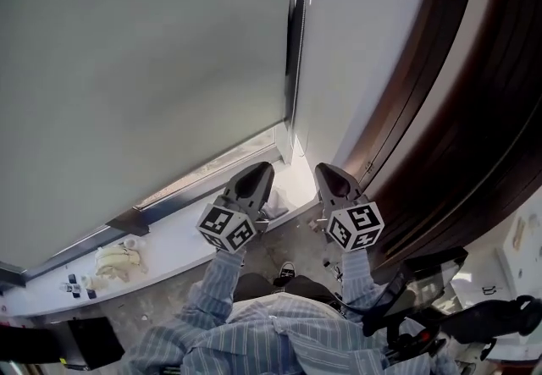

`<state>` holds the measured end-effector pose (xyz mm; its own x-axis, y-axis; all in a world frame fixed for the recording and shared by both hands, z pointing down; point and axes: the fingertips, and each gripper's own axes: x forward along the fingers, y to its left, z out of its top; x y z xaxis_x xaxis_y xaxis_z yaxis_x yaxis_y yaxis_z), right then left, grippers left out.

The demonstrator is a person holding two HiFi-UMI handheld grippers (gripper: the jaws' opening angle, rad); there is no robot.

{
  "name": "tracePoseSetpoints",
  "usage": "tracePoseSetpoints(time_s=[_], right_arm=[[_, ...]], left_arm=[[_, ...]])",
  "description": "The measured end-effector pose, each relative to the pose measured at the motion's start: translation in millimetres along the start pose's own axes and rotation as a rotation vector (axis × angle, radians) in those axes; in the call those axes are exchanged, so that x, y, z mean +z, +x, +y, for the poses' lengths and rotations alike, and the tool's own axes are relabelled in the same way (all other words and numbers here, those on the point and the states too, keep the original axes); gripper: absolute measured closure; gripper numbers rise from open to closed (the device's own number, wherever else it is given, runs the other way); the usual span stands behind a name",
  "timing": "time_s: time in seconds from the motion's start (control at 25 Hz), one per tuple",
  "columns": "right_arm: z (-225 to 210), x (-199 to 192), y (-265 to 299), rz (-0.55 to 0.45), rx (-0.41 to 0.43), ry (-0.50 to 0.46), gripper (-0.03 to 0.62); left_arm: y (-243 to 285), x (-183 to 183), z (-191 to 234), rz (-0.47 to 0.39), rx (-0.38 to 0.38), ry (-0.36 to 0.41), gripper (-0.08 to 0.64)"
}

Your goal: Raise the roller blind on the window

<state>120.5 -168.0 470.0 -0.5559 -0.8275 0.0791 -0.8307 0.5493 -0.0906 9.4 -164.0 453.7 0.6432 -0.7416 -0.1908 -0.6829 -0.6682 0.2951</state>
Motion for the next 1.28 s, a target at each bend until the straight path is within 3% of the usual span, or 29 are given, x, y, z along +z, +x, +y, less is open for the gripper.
tracePoseSetpoints(time_s=[0.2,0.4,0.72,0.88,1.12,1.2,1.28], right_arm=[[-18.2,-7.7,12.0,0.020,0.007,0.029,0.584],[-27.8,-9.3,20.8,0.028,-0.014,0.042,0.584],[-28.8,-1.3,40.8,0.022,-0.059,0.048,0.584],[-30.5,-4.0,47.4,0.038,-0.080,0.045,0.584],[-35.9,-4.8,47.7,0.048,-0.119,0.049,0.584],[-37.5,-3.0,47.2,0.046,-0.126,0.052,0.584],[-38.0,-1.0,46.8,0.042,-0.132,0.053,0.584]], left_arm=[[64.5,21.4,12.4,-0.004,-0.063,0.036,0.543],[135.6,50.1,22.7,-0.006,-0.144,0.057,0.449],[229.8,63.2,57.9,0.070,-0.159,0.143,0.448],[257.2,64.4,63.1,0.089,-0.184,0.177,0.448],[275.4,71.9,54.5,0.034,-0.233,0.170,0.458],[278.0,70.6,54.6,0.031,-0.245,0.171,0.528],[276.4,69.4,54.5,0.030,-0.260,0.185,0.541]])
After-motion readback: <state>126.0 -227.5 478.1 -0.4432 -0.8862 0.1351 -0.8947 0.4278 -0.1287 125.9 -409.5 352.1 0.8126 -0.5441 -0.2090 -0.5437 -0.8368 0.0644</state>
